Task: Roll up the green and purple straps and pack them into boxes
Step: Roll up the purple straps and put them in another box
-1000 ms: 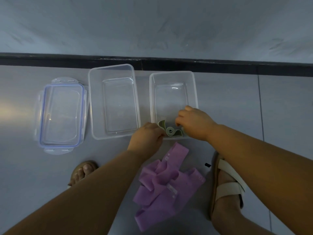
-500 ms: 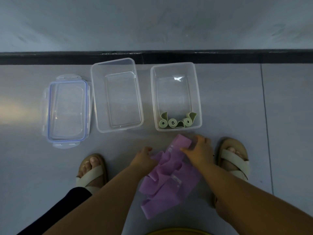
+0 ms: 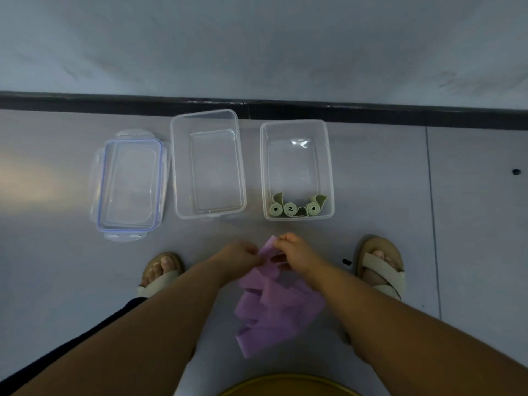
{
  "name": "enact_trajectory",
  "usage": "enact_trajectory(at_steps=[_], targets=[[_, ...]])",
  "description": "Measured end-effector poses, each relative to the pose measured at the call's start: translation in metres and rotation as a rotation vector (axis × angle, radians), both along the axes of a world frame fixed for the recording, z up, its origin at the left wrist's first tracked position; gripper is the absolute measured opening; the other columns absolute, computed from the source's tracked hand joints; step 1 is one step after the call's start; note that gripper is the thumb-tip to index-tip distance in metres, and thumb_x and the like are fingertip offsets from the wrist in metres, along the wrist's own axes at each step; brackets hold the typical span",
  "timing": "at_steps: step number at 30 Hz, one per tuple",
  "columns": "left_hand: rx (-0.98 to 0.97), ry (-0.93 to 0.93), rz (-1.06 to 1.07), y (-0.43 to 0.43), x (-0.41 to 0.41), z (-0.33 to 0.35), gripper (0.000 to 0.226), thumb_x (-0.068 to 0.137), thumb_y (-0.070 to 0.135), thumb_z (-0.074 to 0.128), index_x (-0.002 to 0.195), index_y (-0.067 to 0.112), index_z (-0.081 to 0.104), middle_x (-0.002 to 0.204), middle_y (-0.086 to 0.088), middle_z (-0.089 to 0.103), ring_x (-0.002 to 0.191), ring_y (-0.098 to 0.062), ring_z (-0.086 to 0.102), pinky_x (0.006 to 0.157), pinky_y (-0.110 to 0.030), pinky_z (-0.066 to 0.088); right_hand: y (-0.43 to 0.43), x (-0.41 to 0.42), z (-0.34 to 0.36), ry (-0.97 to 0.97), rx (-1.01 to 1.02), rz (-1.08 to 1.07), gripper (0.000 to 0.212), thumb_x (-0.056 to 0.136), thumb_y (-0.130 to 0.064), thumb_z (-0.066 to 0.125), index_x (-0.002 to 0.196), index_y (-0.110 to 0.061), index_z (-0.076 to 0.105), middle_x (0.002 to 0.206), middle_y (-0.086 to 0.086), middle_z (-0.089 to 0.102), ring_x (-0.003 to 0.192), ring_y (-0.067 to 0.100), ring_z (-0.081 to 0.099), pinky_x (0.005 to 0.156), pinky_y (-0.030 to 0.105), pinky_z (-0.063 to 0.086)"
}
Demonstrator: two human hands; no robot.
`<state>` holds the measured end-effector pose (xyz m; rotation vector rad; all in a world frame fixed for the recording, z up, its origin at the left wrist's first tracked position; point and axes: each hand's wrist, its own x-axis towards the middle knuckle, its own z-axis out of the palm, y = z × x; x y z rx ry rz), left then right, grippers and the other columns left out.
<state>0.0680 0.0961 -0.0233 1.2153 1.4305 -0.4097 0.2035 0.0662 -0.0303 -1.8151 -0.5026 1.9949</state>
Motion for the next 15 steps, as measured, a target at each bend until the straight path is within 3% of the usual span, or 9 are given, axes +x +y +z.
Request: enact_trajectory(at_steps=[5,8,11,13,15], targets=[[0.024,-0.115,0.226,0.003,0.002,0.063,0.016,0.093,0.014,0.049,0.078,0.014,0.053,0.082,-0.01,0.053,0.076,-0.022,0.051,0.067,-0.027,0.044,0.002,0.003,0.055,-0.031,0.081,-0.05,0.01,0.097,-0.017,0.044,0.09,-0.012,0.048,0.075,0.006,0.058,0.065,0.016,0.056,0.062,0.026,0.044],[0.002,-0.225,0.42,-0.009,-0.003,0.101,0.014,0.097,0.015,0.046,0.085,0.015,0.053,0.087,-0.012,0.059,0.076,-0.024,0.057,0.067,-0.034,0.051,-0.008,0.006,0.09,-0.067,0.152,-0.084,0.02,0.097,-0.033,0.043,0.09,-0.019,0.056,0.088,0.004,0.062,0.077,0.016,0.058,0.074,0.031,0.045],[0.033,-0.337,0.579,-0.019,-0.007,0.14,0.014,0.099,0.02,0.043,0.09,0.015,0.052,0.095,-0.017,0.059,0.081,-0.029,0.058,0.068,-0.037,0.05,-0.029,0.005,0.121,0.066,0.144,-0.061,0.037,0.092,-0.051,0.039,0.107,-0.024,0.06,0.107,-0.001,0.063,0.098,0.016,0.058,0.094,0.038,0.04],[0.071,-0.412,0.651,-0.025,-0.008,0.169,0.017,0.1,0.023,0.04,0.102,0.012,0.053,0.104,-0.015,0.061,0.091,-0.03,0.06,0.073,-0.039,0.053,-0.045,0.001,0.142,0.172,0.126,-0.017,0.043,0.087,-0.052,0.048,0.113,-0.02,0.061,0.12,0.009,0.062,0.113,0.028,0.056,0.103,0.046,0.037],[0.139,-0.454,0.656,-0.03,-0.012,0.197,0.025,0.1,0.026,0.038,0.113,0.011,0.052,0.107,-0.013,0.062,0.095,-0.028,0.061,0.074,-0.037,0.054,-0.056,-0.002,0.163,0.218,0.175,-0.008,0.045,0.082,-0.042,0.062,0.113,-0.01,0.062,0.124,0.027,0.056,0.118,0.044,0.05,0.106,0.058,0.031]])
